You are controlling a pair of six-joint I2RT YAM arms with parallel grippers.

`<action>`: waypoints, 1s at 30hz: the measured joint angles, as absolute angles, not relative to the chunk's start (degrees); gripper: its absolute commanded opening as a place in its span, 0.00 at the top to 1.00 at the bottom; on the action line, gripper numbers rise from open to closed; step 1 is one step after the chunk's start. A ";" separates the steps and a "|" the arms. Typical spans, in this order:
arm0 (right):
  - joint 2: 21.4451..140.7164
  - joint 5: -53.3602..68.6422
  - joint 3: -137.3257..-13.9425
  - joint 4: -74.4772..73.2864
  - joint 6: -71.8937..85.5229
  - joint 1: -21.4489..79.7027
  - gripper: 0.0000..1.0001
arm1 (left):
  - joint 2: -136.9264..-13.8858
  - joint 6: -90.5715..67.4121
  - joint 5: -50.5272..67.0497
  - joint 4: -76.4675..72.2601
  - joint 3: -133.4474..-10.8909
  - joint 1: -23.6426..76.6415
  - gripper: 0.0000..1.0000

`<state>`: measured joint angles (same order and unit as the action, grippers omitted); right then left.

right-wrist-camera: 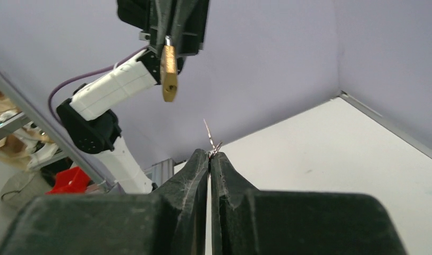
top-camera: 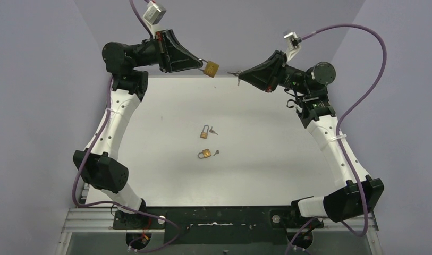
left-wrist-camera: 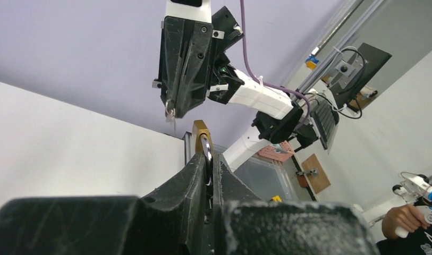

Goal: Lock with the key
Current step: Lock the lock, then place the lock at the center of the board.

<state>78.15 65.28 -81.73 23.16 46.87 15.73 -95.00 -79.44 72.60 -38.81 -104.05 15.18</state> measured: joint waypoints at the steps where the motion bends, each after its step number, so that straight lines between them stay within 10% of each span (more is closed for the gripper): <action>1: 77.47 64.60 -80.71 22.79 46.52 14.63 1.00 | -95.00 -79.42 72.60 -38.87 -104.05 14.59 1.00; 30: 60.27 18.39 -59.29 -24.71 23.03 13.28 1.00 | -115.00 -19.07 46.68 40.71 -108.07 34.20 1.00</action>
<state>60.27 18.39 -59.29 -24.71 23.03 13.28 -115.00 -19.07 46.68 40.71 -108.07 34.20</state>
